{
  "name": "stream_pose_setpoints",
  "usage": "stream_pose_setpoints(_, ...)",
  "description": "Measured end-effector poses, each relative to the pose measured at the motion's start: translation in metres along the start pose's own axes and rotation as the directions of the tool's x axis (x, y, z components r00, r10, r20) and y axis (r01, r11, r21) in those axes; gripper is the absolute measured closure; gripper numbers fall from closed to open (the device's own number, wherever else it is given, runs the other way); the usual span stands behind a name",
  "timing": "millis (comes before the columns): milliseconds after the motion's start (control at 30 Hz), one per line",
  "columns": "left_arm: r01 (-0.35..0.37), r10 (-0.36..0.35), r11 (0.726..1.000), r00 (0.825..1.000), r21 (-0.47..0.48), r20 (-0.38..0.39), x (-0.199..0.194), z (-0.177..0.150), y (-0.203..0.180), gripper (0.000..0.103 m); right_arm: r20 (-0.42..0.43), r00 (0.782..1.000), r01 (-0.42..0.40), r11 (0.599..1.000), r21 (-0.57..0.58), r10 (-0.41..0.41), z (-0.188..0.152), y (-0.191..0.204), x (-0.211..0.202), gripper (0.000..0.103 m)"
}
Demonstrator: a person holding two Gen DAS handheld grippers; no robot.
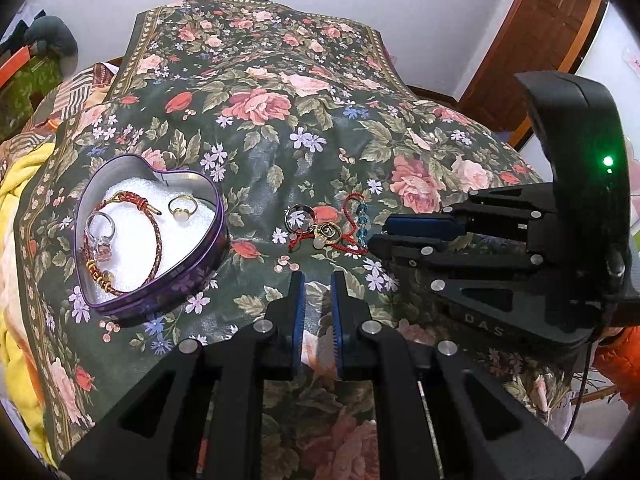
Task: Organize jewelry
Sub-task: 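Lower the right tool onto the silver pendant and close its fingers, then carry the pendant with the right tool to the heart tin while the left tool moves over it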
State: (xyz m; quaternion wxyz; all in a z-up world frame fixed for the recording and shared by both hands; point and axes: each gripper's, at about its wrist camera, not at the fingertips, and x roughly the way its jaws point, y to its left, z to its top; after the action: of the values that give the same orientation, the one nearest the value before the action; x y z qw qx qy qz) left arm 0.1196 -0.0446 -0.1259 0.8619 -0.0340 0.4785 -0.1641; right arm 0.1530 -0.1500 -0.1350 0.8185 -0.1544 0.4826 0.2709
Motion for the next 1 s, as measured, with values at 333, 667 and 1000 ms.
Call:
stream_pose_setpoints(333, -0.004, 0.004, 1.0, 1.0, 0.0, -0.009, 0.005, 0.003, -0.002, 0.093, 0.081, 0.997, 0.002, 1.0, 0.013, -0.003, -0.002, -0.002, -0.021, 0.093)
stream_pose_setpoints(667, -0.015, 0.014, 1.0, 0.999, -0.019, -0.028, 0.023, 0.017, -0.004, 0.078, 0.146, 0.989, -0.021, 0.998, 0.06, 0.012, -0.006, -0.02, -0.039, 0.093)
stream_pose_setpoints(1000, -0.032, 0.031, 0.999, 0.999, -0.013, -0.038, 0.041, 0.024, -0.007, 0.078, 0.165, 0.986, -0.051, 0.995, 0.085, 0.036, -0.011, -0.028, -0.041, 0.093)
